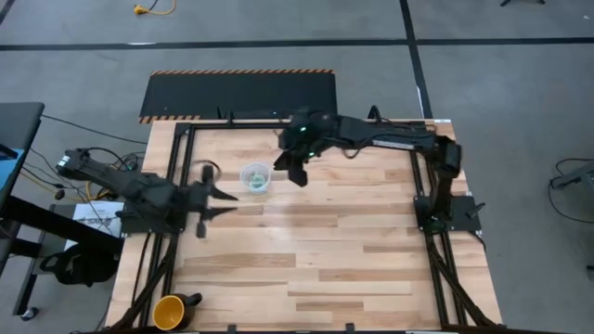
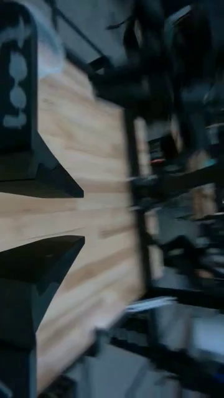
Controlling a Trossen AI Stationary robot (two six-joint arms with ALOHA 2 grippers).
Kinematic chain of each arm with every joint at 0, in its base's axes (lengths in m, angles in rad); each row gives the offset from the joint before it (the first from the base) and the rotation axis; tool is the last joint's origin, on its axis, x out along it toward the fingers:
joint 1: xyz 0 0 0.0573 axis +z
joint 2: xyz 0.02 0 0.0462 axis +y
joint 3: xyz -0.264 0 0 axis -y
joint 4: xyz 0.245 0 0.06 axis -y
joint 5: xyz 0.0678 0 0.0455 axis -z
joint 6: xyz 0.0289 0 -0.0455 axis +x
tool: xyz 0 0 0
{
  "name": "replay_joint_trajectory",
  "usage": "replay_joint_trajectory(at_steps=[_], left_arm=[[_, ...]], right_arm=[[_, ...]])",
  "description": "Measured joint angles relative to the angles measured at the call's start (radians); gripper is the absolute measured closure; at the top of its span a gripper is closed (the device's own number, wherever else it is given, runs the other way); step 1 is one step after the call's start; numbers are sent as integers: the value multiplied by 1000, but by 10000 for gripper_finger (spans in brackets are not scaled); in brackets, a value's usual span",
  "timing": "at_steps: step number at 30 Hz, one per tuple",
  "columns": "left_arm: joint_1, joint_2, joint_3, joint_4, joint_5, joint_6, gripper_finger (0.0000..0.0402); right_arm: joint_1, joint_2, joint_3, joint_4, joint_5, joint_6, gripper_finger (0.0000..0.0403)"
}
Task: Pick and place items into bin
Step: Return to Home Position
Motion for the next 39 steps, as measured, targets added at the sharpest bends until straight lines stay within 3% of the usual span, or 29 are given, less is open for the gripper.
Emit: replay_joint_trajectory(at_steps=[6,12,21,25,32,39], left_arm=[[1,-245,-1,-65,-3,24,303],[1,-429,-3,-175,-12,24,303],[1,-500,-6,-256,-17,19,303],[1,-507,-98,-152,-18,52,303],[1,-572,-335,86,-19,97,303],[2,-639,-452,123,-17,24,303]], right_arm=[[36,-217,-120,67,-72,-20,346],[73,-551,-467,312,-72,-15,346],[51,-1085,-1089,705,-72,89,346],[45,-1268,-1276,780,-72,152,346],[78,-1446,-1460,799,-72,197,346],[78,-1546,-1586,823,-48,203,346]])
